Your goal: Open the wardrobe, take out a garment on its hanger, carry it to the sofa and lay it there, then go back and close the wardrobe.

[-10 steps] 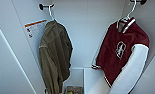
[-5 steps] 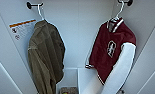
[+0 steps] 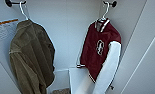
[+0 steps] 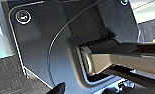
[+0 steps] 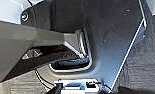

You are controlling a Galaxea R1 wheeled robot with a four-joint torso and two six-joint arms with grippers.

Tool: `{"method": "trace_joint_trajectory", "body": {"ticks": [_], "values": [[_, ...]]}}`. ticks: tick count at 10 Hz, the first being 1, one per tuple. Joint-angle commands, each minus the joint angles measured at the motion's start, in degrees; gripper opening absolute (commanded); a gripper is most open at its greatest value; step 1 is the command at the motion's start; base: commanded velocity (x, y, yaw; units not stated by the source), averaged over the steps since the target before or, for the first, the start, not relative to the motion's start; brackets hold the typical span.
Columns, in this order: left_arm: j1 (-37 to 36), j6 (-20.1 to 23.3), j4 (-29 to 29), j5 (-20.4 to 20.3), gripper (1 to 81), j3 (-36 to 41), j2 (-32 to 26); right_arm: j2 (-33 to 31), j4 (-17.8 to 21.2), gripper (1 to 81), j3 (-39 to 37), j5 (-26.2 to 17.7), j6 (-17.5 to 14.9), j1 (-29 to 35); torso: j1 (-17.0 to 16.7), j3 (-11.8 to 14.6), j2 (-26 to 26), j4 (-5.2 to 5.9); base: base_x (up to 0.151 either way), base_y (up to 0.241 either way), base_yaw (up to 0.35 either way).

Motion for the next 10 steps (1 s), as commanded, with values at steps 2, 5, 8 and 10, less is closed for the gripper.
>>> {"method": "trace_joint_trajectory", "body": {"ticks": [2,5,8,10], "values": [[-1.9,-0.4,-3.2,5.5,81.1,0.4,0.1,0.4,0.5,81.1,0.3,-3.5,-0.1,1.3,0.0,0.0,0.0,-0.48,0.000,0.000,0.000],[-3.1,16.3,-15.0,6.7,81.1,1.1,-0.1,0.4,0.5,81.1,0.2,-3.5,-0.1,1.3,0.0,0.0,0.0,-0.50,0.000,0.000,0.000],[-4.1,35.7,-34.9,6.3,81.1,2.8,-0.5,0.3,0.5,81.1,0.2,-3.4,-0.1,1.2,0.0,0.0,0.0,-0.50,0.000,0.000,0.000],[-6.3,35.9,-36.4,6.2,81.1,1.2,-0.3,0.5,0.5,81.1,0.2,-3.4,-0.1,1.4,0.0,0.0,0.0,-0.50,0.000,0.000,0.000]]}}
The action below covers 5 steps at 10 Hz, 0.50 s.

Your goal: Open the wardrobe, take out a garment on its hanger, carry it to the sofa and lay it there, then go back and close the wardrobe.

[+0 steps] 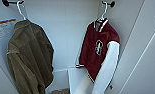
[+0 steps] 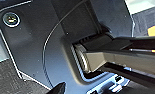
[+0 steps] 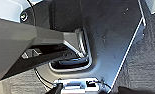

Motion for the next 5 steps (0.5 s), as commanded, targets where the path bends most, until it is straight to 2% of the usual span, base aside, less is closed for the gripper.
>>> {"method": "trace_joint_trajectory", "body": {"ticks": [1,5], "values": [[-5.6,2.5,-5.8,2.2,81.1,-0.8,-0.3,0.5,0.5,81.1,0.3,-3.4,0.0,1.4,0.0,0.0,0.0,0.00,0.000,0.000,0.000],[-9.8,2.9,-1.3,2.3,81.1,3.7,-1.2,0.3,0.3,81.1,0.2,-2.8,0.0,1.5,0.0,0.0,0.0,0.00,0.000,0.000,0.000]]}}
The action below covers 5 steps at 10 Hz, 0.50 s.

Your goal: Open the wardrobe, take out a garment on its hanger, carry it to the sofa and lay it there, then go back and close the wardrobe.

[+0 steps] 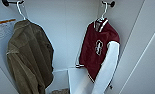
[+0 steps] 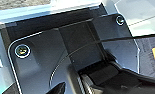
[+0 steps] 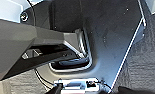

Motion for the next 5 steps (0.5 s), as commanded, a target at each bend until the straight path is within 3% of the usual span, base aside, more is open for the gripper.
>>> {"method": "trace_joint_trajectory", "body": {"ticks": [1,5], "values": [[-4.5,0.6,3.9,3.5,81.1,6.7,-2.5,0.3,0.3,81.1,0.2,-3.0,0.0,1.6,0.0,0.0,0.0,0.00,0.000,0.000,0.000],[-10.6,0.3,5.0,3.4,81.1,23.1,-10.2,0.1,0.3,81.1,0.2,-3.0,0.0,1.6,0.0,0.0,0.0,0.00,0.000,0.000,0.000]]}}
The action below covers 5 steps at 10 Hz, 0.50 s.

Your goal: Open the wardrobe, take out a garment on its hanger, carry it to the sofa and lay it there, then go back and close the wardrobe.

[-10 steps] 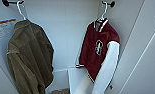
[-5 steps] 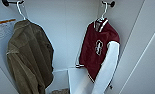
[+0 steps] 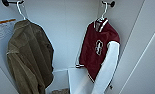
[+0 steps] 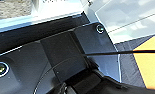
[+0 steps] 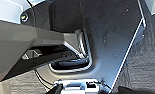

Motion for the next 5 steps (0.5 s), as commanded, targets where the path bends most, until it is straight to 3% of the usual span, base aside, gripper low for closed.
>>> {"method": "trace_joint_trajectory", "body": {"ticks": [1,5], "values": [[-10.2,0.1,1.5,3.2,81.1,12.4,-6.4,0.1,0.3,81.1,0.2,-3.2,0.0,1.6,0.0,0.0,0.0,0.00,0.000,0.000,0.000],[-18.2,-0.5,0.9,3.8,81.1,22.7,-11.4,0.1,0.4,81.1,0.2,-3.1,0.0,1.7,0.0,0.0,0.0,0.00,0.000,0.000,0.000]]}}
